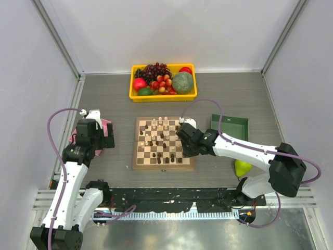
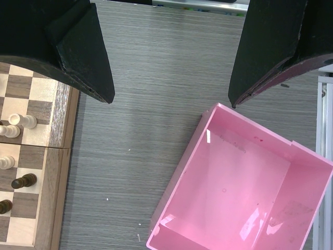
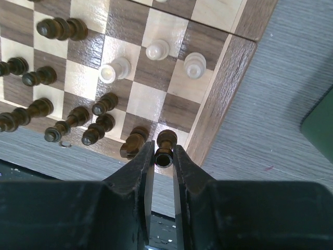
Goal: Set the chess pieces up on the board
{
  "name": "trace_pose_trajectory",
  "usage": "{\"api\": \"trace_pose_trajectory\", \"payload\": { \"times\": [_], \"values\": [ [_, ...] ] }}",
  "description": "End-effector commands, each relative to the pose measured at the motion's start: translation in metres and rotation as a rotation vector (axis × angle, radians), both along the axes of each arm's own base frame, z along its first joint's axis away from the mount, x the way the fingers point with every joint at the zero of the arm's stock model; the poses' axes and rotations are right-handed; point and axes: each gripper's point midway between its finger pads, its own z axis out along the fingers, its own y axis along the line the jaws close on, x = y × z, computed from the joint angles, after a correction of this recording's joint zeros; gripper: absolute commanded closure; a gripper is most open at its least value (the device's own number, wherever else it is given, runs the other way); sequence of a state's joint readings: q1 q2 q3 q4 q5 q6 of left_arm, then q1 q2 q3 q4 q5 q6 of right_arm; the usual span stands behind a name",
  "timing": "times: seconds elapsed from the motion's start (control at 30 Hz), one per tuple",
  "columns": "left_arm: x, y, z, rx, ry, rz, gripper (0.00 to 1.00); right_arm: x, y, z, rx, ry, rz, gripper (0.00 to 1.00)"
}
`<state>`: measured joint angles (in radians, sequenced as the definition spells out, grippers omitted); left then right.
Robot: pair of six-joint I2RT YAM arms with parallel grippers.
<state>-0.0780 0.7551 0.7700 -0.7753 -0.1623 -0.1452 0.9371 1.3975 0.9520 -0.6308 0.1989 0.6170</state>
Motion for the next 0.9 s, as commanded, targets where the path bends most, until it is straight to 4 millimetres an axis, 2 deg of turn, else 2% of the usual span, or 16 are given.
{"api": "trace_pose_trajectory", "payload": {
  "times": [0.0,0.87],
  "values": [
    [0.008,-0.001,0.018,-0.002,-0.053,-0.011,0.01,-0.004,0.004,-0.006,0.015,0.006,0.004,0.81],
    [0.008,0.001,0.016,0.006,-0.043,-0.003,0.01,-0.016,0.002,-0.025,-0.024,0.052,0.050,0.83]
  ]
}}
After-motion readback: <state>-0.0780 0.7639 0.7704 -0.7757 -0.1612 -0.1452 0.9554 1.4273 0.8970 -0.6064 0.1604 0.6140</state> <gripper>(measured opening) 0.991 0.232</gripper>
